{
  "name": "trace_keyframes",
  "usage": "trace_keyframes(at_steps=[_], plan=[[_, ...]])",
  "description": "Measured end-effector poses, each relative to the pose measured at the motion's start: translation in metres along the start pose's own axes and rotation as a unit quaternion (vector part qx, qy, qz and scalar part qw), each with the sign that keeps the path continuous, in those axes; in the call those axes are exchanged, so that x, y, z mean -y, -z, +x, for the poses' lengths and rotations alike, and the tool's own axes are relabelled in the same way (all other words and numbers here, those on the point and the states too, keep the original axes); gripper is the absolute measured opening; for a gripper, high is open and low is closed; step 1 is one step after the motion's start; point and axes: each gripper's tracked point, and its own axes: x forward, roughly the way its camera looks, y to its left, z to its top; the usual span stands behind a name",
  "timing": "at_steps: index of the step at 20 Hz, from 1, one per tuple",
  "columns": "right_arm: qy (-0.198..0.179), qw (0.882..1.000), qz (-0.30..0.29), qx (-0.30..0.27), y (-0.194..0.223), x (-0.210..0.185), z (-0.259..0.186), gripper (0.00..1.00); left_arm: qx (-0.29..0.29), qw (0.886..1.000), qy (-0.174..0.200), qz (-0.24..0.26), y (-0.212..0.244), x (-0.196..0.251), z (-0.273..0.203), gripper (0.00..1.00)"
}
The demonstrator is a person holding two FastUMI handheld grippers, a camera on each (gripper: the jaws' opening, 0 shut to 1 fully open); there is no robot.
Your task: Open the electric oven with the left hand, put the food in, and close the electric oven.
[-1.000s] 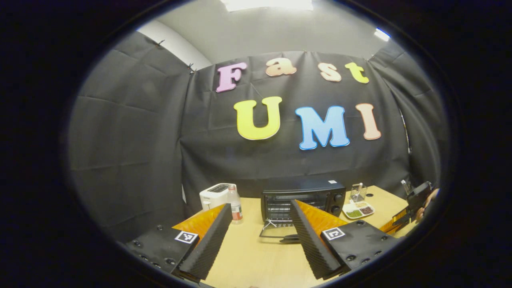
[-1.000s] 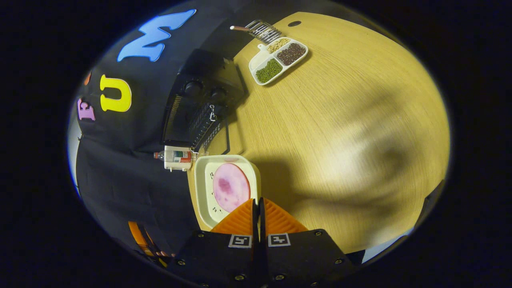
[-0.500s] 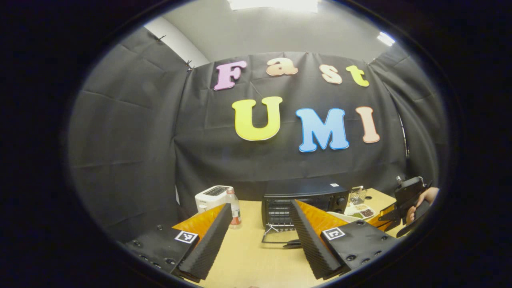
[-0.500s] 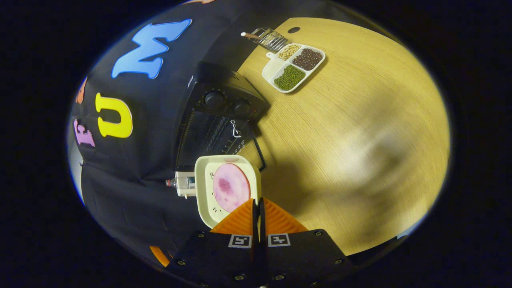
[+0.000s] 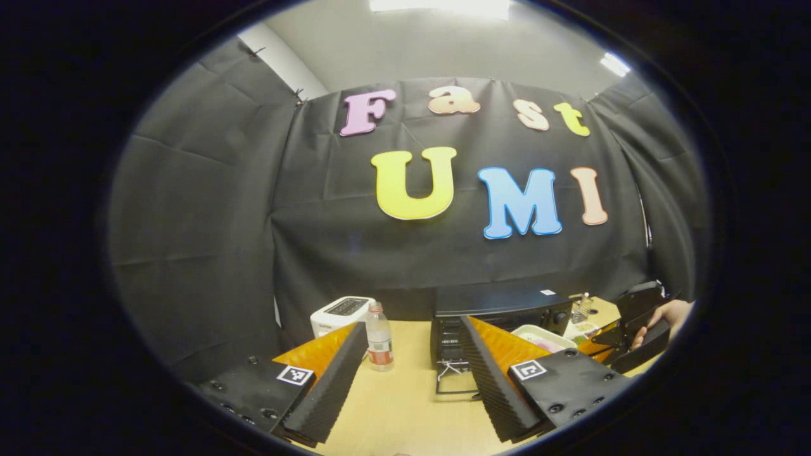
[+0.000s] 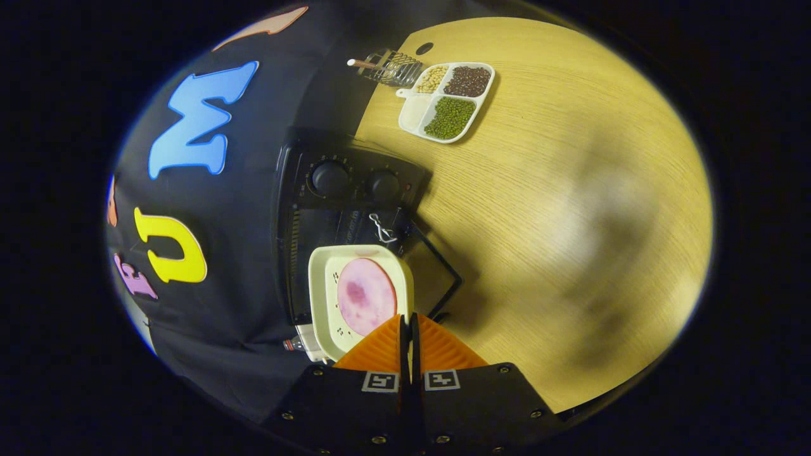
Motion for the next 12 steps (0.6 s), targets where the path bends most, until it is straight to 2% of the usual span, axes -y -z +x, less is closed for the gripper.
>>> trace_keyframes(at_steps=[2, 7, 12], plan=[[0.003, 1.000, 0.022, 0.011, 0.003, -0.006, 0.013, 0.01, -0.001, 1.000, 0.005, -0.002, 0.001, -0.007, 0.009, 1.00], [0.000, 0.997, 0.068, 0.031, 0.009, -0.023, 0.041, 0.00, -0.002, 1.000, 0.011, -0.004, 0.007, -0.031, 0.026, 0.97], [-0.003, 0.993, 0.099, 0.062, 0.003, -0.041, 0.067, 0.01, -0.009, 1.000, 0.000, -0.006, 0.019, -0.061, 0.035, 1.00]])
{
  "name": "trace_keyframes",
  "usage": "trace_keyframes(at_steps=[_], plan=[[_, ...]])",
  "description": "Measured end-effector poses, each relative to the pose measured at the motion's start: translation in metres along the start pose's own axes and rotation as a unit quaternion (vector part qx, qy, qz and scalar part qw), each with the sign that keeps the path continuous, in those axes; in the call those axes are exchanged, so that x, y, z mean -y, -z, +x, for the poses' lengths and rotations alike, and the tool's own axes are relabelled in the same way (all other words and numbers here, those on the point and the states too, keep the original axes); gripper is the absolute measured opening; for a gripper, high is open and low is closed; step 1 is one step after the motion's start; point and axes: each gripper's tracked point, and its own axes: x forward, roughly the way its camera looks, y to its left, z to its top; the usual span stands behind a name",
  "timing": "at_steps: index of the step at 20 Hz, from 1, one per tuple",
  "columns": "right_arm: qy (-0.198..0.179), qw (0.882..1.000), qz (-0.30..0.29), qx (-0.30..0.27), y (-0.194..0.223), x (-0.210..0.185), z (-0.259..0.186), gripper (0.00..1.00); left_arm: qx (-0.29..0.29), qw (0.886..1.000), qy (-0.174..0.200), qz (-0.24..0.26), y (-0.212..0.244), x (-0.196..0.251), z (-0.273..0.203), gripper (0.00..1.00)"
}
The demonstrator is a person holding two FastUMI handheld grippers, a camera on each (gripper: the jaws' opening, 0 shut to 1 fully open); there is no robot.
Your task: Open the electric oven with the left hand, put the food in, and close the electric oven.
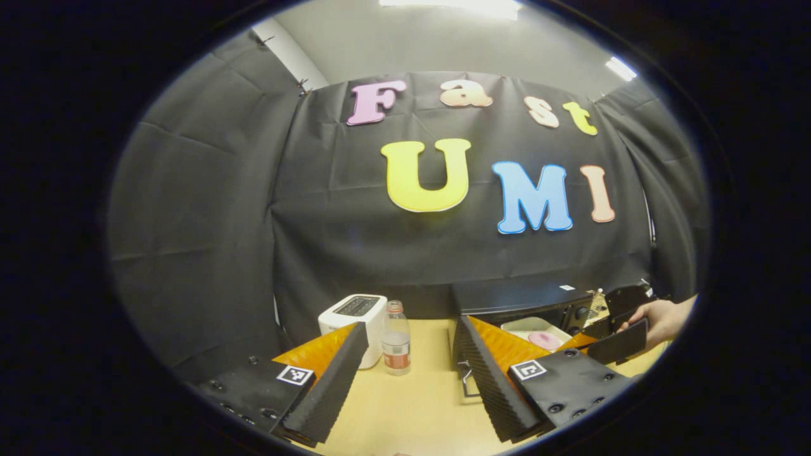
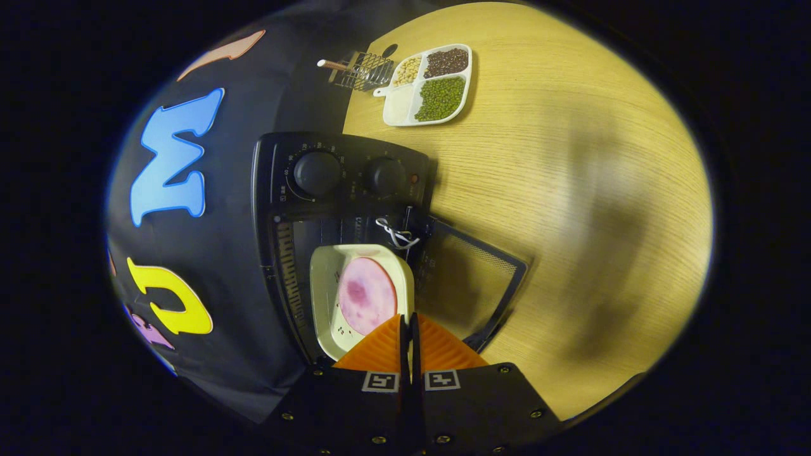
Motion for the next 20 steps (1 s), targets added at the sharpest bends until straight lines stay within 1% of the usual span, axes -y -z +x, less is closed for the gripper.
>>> trace_keyframes(at_steps=[1, 4, 5, 6, 8, 9, 10, 14, 17, 18, 19, 20], plan=[[-0.001, 1.000, 0.006, 0.007, -0.001, -0.003, 0.005, 0.01, -0.002, 1.000, -0.006, 0.000, 0.003, -0.006, 0.001, 0.97], [-0.003, 1.000, 0.022, 0.020, -0.002, -0.013, 0.021, 0.01, -0.009, 1.000, -0.024, -0.004, 0.009, -0.028, -0.001, 0.97], [-0.004, 0.999, 0.029, 0.022, -0.003, -0.016, 0.026, 0.01, -0.011, 0.999, -0.030, -0.004, 0.011, -0.035, -0.002, 1.00], [-0.006, 0.999, 0.036, 0.026, -0.003, -0.019, 0.031, 0.01, -0.013, 0.999, -0.036, -0.003, 0.013, -0.042, -0.003, 0.97], [-0.011, 0.998, 0.048, 0.035, -0.003, -0.024, 0.041, 0.01, -0.016, 0.999, -0.047, 0.000, 0.016, -0.053, -0.005, 0.97], [-0.011, 0.998, 0.052, 0.038, -0.004, -0.025, 0.045, 0.01, -0.018, 0.998, -0.052, 0.001, 0.018, -0.057, -0.005, 1.00], [-0.011, 0.998, 0.055, 0.042, -0.004, -0.027, 0.050, 0.01, -0.019, 0.998, -0.057, 0.002, 0.020, -0.062, -0.006, 0.98], [-0.018, 0.996, 0.065, 0.051, -0.002, -0.032, 0.063, 0.02, -0.026, 0.997, -0.070, 0.003, 0.026, -0.074, -0.009, 0.97], [-0.033, 0.996, 0.066, 0.044, 0.003, -0.038, 0.068, 0.04, -0.029, 0.997, -0.073, 0.003, 0.029, -0.076, -0.009, 0.97], [-0.036, 0.997, 0.066, 0.036, 0.006, -0.039, 0.068, 0.05, -0.029, 0.997, -0.072, 0.002, 0.029, -0.075, -0.009, 0.97], [-0.039, 0.997, 0.064, 0.021, 0.014, -0.039, 0.071, 0.08, -0.029, 0.997, -0.069, 0.000, 0.029, -0.072, -0.008, 1.00], [-0.046, 0.997, 0.065, 0.008, 0.020, -0.040, 0.069, 0.09, -0.029, 0.997, -0.065, 0.000, 0.029, -0.068, -0.007, 0.98]])
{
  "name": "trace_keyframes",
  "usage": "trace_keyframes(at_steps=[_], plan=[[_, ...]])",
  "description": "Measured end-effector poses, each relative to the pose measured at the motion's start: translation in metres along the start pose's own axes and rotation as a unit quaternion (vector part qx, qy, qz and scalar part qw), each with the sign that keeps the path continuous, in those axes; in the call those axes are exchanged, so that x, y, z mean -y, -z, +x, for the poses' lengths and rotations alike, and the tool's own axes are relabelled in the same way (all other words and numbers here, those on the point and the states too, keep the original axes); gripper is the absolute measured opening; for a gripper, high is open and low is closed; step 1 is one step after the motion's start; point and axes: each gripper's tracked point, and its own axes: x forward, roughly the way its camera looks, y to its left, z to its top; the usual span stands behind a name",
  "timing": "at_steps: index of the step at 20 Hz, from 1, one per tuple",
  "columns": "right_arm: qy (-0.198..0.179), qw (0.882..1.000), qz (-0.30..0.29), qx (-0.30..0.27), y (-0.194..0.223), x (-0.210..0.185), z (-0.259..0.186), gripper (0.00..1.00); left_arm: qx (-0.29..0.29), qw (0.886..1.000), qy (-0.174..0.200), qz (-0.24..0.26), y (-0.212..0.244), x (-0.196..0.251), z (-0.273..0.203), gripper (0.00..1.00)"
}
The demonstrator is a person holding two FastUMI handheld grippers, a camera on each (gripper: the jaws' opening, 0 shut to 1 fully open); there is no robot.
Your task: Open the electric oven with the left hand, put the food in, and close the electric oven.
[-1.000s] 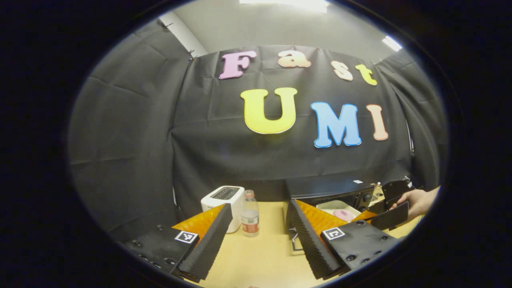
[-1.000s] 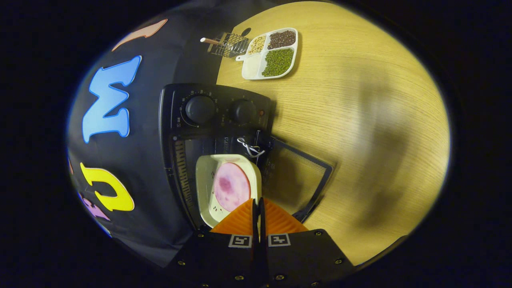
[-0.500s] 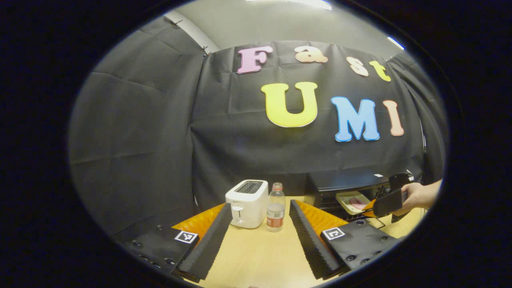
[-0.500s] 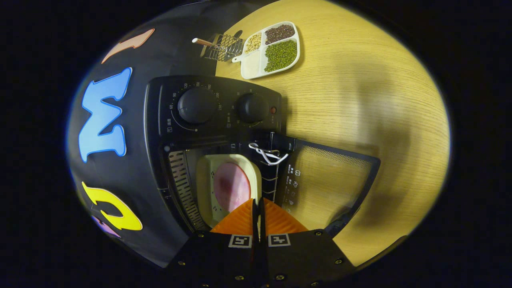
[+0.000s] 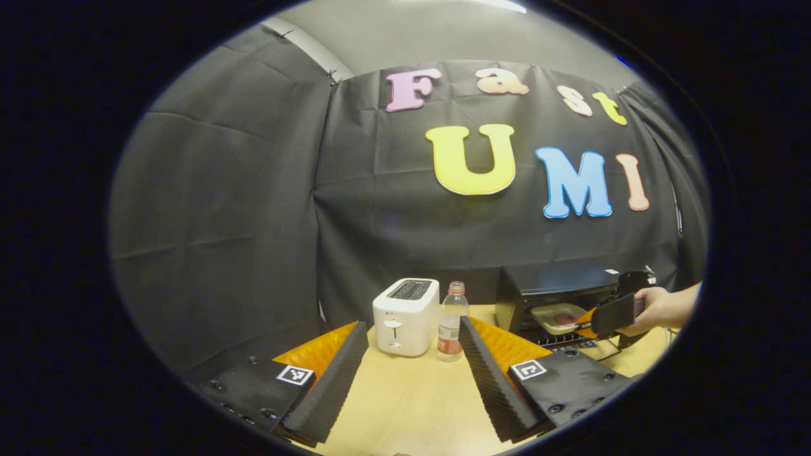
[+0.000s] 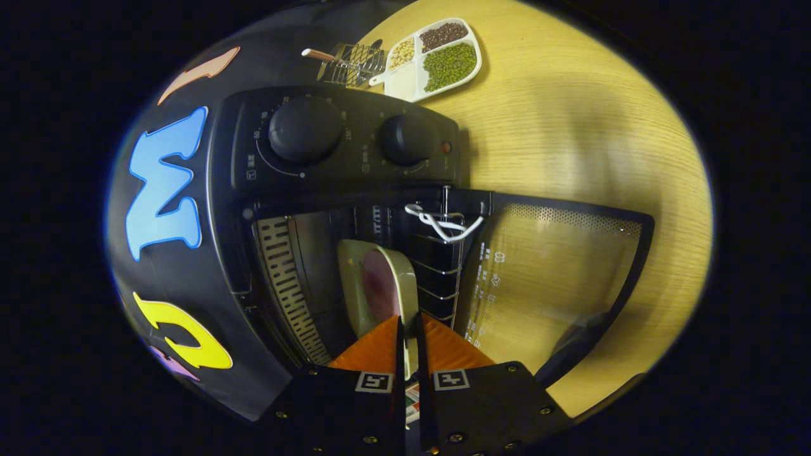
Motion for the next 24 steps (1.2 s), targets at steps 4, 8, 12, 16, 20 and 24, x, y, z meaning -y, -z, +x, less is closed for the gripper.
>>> trace_keyframes(at_steps=[4, 8, 12, 16, 20, 24], plan=[[-0.031, 0.999, -0.011, -0.041, 0.014, -0.003, -0.009, 0.24, 0.007, 1.000, 0.019, 0.005, -0.005, 0.019, 0.005, 0.91], [-0.051, 0.993, -0.092, -0.051, 0.015, -0.010, -0.035, 0.99, 0.008, 0.999, 0.041, 0.000, -0.005, 0.043, 0.007, 0.97], [-0.068, 0.980, -0.178, -0.064, 0.017, -0.012, -0.066, 0.97, 0.000, 0.998, 0.068, -0.006, 0.000, 0.075, 0.005, 0.98], [-0.082, 0.958, -0.267, -0.069, 0.012, -0.006, -0.101, 0.97, -0.014, 0.995, 0.102, -0.009, 0.010, 0.118, 0.004, 0.97], [-0.102, 0.928, -0.352, -0.069, 0.004, -0.001, -0.139, 0.97, -0.034, 0.990, 0.137, -0.017, 0.026, 0.160, -0.005, 0.97], [-0.116, 0.891, -0.438, -0.030, -0.019, 0.001, -0.178, 0.97, -0.068, 0.983, 0.168, -0.026, 0.050, 0.198, -0.013, 0.97]])
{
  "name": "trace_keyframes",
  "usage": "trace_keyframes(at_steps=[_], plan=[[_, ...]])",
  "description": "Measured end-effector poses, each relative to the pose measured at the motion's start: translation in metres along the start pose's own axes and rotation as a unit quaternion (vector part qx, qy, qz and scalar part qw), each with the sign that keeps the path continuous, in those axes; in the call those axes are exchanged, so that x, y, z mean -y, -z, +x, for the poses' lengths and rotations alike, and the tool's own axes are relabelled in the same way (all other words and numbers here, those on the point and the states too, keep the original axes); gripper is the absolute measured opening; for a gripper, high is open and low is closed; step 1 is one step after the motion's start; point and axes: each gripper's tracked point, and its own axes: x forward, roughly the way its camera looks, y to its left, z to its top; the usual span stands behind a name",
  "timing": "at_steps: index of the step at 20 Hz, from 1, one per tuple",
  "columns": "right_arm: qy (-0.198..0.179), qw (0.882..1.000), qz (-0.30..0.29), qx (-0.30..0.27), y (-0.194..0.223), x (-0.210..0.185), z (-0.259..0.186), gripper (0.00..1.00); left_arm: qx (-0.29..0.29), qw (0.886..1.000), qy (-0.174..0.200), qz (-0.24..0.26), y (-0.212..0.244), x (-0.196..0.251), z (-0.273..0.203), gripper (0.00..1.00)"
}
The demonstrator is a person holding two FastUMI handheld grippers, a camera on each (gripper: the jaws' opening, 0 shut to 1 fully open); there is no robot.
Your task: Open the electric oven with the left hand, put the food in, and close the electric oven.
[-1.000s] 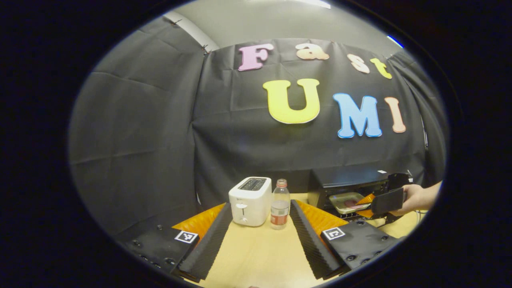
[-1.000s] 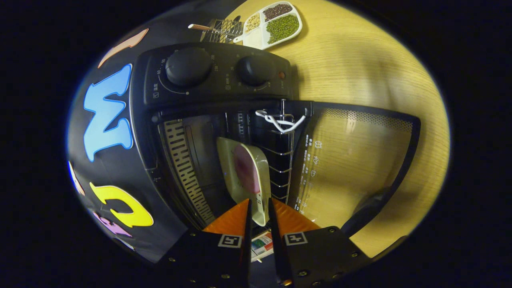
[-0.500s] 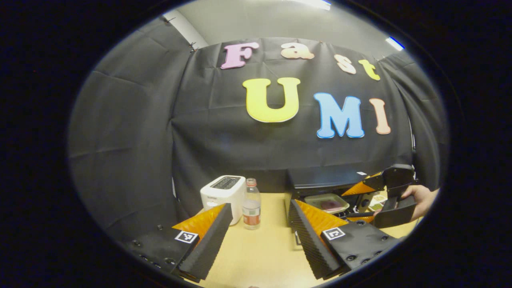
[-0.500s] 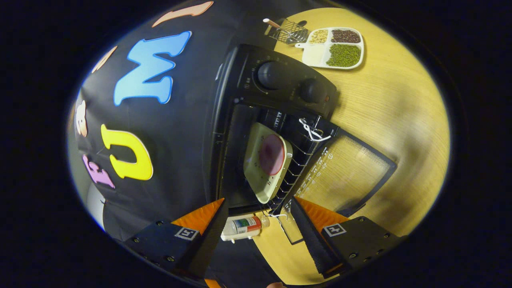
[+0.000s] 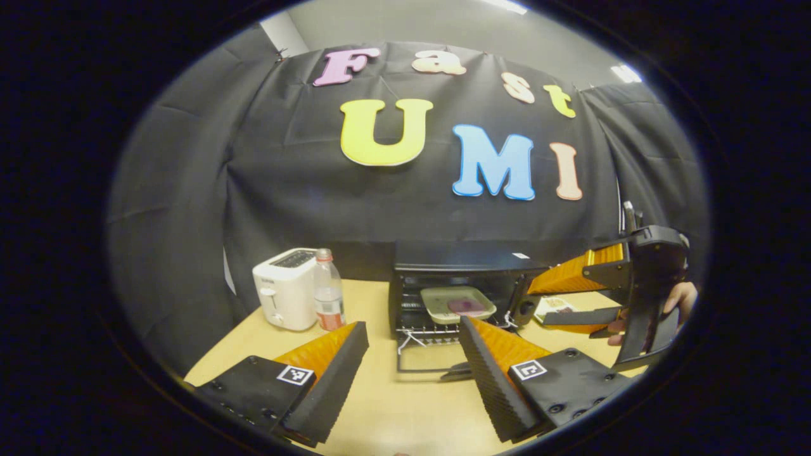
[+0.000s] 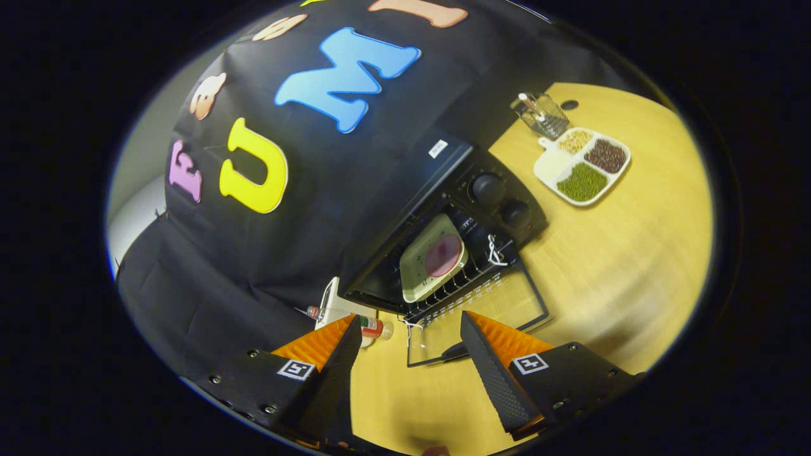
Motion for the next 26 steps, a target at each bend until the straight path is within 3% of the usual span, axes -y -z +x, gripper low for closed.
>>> trace_keyframes(at_steps=[4, 10, 12, 17, 19, 21, 22, 23, 26], plan=[[0.021, 0.995, -0.080, 0.047, -0.022, 0.015, -0.045, 0.97, -0.045, 0.998, 0.027, -0.017, 0.033, 0.034, 0.011, 1.00], [0.069, 0.979, -0.163, 0.099, -0.046, 0.046, -0.100, 0.97, -0.109, 0.992, 0.053, -0.030, 0.080, 0.070, 0.026, 0.98], [0.093, 0.969, -0.198, 0.117, -0.056, 0.056, -0.119, 0.98, -0.129, 0.990, 0.056, -0.028, 0.095, 0.077, 0.033, 1.00], [0.154, 0.938, -0.275, 0.144, -0.063, 0.085, -0.156, 0.98, -0.183, 0.981, 0.058, -0.034, 0.134, 0.089, 0.051, 0.95], [0.176, 0.927, -0.295, 0.148, -0.063, 0.092, -0.167, 0.98, -0.202, 0.977, 0.058, -0.037, 0.149, 0.093, 0.059, 1.00], [0.192, 0.919, -0.312, 0.149, -0.062, 0.097, -0.177, 0.98, -0.225, 0.972, 0.060, -0.041, 0.164, 0.096, 0.067, 0.98], [0.201, 0.913, -0.321, 0.153, -0.064, 0.099, -0.181, 0.98, -0.234, 0.969, 0.059, -0.043, 0.170, 0.098, 0.071, 0.92], [0.214, 0.906, -0.329, 0.159, -0.067, 0.102, -0.186, 0.98, -0.240, 0.968, 0.059, -0.046, 0.175, 0.100, 0.075, 1.00], [0.234, 0.893, -0.344, 0.173, -0.072, 0.103, -0.199, 0.98, -0.251, 0.966, 0.054, -0.039, 0.186, 0.100, 0.088, 1.00]])
